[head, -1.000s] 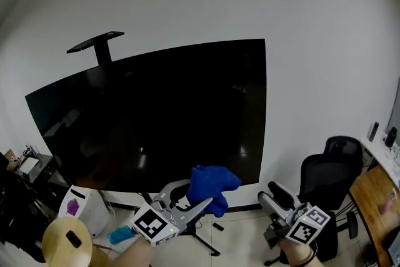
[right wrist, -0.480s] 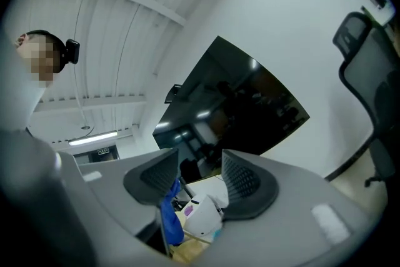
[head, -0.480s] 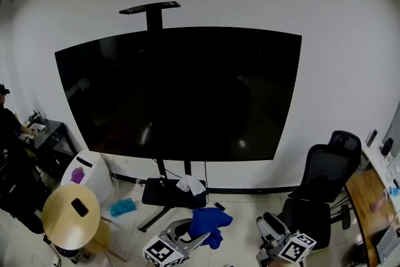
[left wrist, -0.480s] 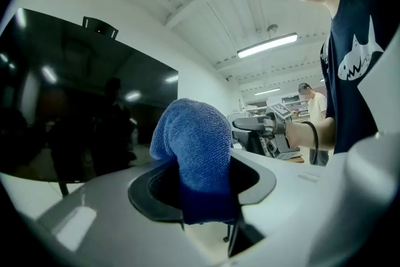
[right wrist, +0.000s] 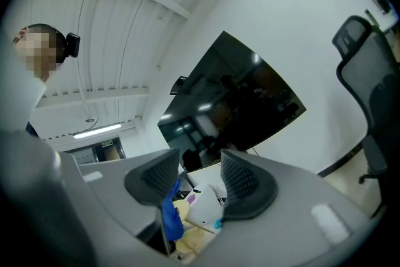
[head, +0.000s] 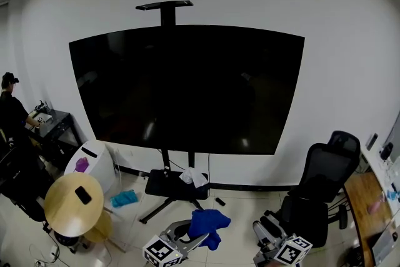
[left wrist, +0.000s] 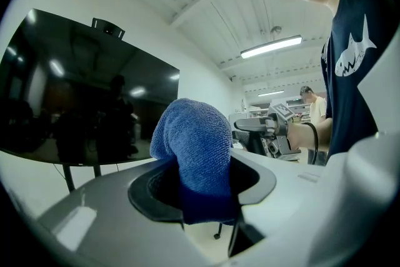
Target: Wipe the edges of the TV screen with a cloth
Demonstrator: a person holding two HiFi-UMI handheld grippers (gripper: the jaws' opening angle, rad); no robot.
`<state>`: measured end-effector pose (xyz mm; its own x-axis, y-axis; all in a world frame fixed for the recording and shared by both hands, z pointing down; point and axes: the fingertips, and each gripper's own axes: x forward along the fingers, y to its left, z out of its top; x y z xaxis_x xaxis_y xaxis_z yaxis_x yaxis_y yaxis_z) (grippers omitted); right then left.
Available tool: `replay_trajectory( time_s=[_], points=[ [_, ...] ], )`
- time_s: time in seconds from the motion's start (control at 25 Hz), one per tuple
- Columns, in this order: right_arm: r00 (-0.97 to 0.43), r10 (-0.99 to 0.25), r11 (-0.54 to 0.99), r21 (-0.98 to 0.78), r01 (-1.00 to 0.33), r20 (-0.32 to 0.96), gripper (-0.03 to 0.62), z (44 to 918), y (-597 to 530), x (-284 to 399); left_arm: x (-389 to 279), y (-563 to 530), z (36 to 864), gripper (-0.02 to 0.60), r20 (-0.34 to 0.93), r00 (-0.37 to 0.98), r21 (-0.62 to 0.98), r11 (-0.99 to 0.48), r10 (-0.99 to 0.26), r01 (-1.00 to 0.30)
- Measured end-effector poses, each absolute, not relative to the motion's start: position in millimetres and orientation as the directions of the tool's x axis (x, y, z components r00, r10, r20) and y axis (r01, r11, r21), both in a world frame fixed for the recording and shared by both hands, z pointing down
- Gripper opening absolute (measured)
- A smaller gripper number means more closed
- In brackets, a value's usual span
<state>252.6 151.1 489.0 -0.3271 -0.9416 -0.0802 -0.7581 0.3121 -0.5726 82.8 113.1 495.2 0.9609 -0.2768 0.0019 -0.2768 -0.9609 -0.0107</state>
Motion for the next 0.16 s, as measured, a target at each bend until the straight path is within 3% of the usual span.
replay_trajectory(
  time_s=[0.16],
  points=[
    [-0.366,-0.927,0.346,-0.565,-0.750,-0.081,0.218,481,163,250,93,127,489,0.175,-0.013,0.958,0.011,-0.958,-0.287,-0.287]
  ],
)
